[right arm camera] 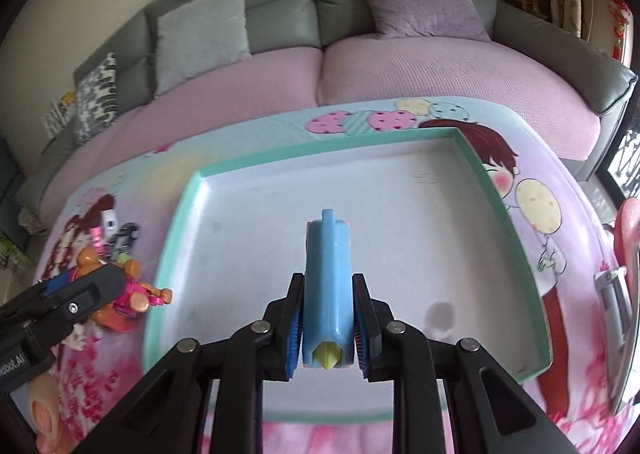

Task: Organize rigid objects
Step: 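Carry the bear figure with the left tool while the right tool carries the blue toy over the tray, then open the left tool to drop the bear while the right tool sets the blue toy in the tray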

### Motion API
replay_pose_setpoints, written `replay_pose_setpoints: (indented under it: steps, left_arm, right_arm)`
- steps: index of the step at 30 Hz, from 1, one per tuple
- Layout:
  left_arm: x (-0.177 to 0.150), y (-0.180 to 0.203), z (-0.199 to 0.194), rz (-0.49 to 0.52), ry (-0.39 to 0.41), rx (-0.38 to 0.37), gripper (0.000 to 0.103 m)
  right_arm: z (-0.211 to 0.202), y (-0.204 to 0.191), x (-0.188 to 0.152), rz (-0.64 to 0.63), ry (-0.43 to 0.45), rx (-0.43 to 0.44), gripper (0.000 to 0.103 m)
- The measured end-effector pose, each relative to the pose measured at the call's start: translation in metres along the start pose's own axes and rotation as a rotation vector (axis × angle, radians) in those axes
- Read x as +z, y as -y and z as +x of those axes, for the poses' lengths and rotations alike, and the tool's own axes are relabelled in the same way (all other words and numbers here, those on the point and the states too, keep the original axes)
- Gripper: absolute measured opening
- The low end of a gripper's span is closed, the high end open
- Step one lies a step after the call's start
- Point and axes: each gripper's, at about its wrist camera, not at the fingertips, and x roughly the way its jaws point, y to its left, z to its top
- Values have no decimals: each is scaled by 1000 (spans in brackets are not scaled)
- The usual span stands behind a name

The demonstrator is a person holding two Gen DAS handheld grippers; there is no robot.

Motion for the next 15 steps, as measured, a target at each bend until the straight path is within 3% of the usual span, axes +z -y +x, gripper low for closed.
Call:
replay_pose_setpoints:
  steps: [15]
  left_arm:
    - [13, 26, 64, 51, -83, 49, 67]
  right_arm:
    - [49, 2, 1, -33, -90, -80, 24]
